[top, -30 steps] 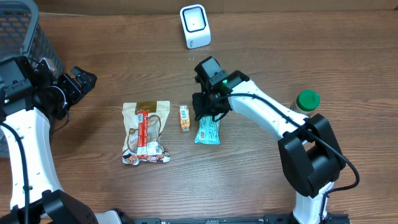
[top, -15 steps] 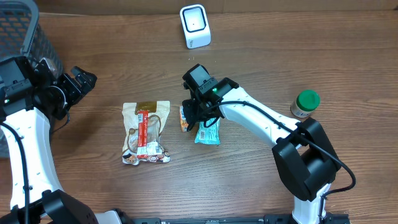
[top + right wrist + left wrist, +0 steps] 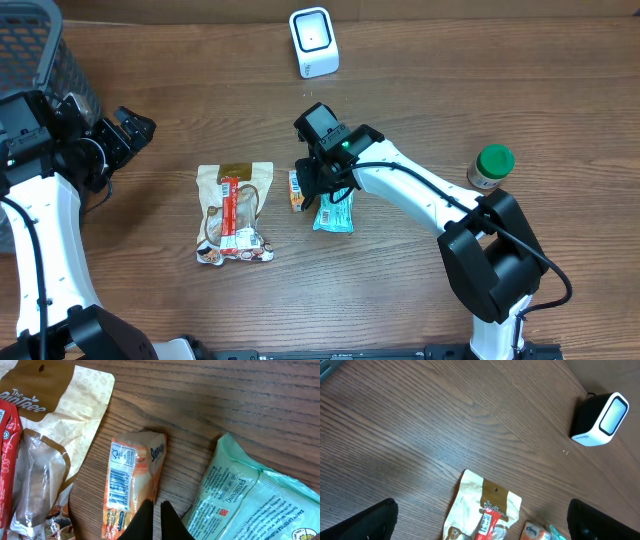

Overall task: Scan the item barcode
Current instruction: 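Lower the right gripper and close it on the orange Kleenex pack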

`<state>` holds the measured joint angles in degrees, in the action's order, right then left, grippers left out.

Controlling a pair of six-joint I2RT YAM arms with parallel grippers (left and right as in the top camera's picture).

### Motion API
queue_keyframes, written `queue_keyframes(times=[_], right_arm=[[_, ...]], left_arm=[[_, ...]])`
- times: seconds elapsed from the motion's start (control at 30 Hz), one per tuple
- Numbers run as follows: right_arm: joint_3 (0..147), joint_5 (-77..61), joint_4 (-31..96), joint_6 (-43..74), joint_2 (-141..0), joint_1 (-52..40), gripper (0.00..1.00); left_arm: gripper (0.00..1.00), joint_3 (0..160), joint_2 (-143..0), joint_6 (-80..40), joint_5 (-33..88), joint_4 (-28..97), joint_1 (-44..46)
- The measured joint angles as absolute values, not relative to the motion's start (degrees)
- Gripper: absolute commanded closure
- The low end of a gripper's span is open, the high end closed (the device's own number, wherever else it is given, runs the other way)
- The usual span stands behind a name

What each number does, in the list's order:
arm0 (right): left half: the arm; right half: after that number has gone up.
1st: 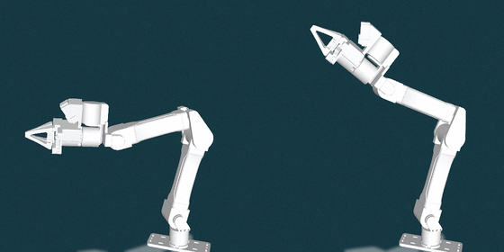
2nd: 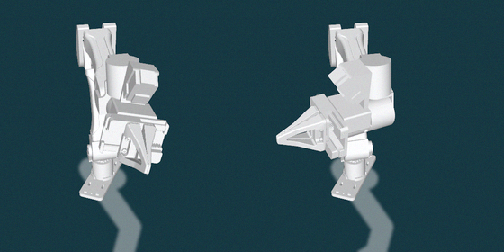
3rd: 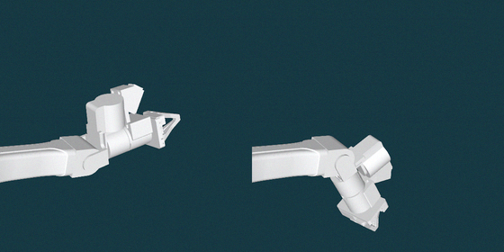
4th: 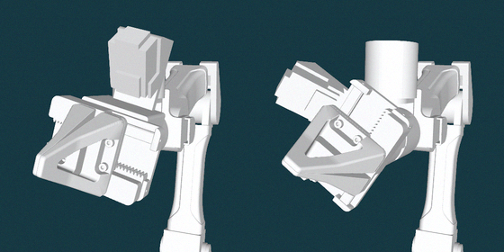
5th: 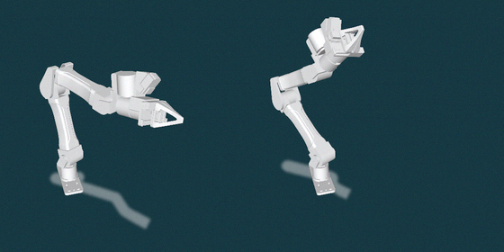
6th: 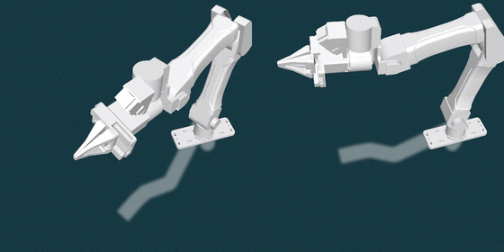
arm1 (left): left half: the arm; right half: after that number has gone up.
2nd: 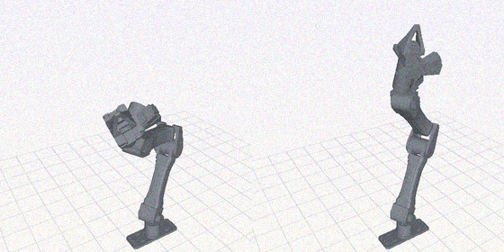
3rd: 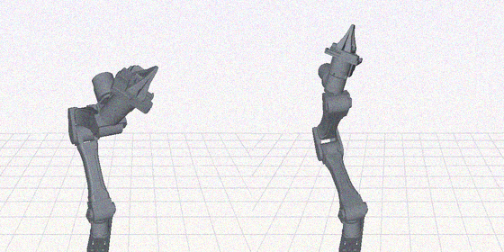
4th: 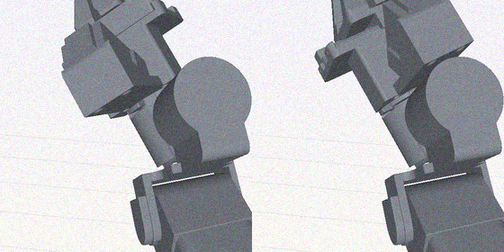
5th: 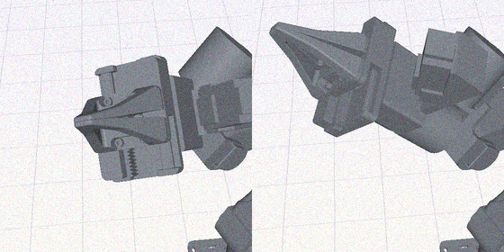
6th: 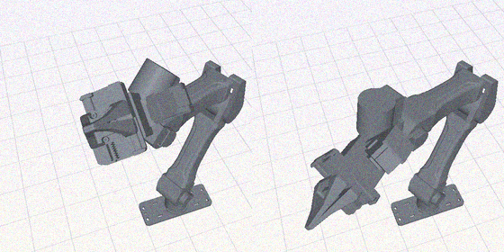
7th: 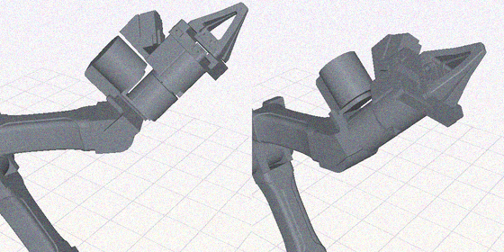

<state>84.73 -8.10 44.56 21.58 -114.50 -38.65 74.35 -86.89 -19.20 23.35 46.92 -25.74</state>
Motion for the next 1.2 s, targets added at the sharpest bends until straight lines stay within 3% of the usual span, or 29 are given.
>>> queue_keyframes(times=[1.2], right_arm=[[83.4, -6.5, 44.1, 22.5, -115.2, -38.7, 0.89]], left_arm=[[0.0, 74.3, -86.9, -19.2, 23.4, 46.9, -25.7]])
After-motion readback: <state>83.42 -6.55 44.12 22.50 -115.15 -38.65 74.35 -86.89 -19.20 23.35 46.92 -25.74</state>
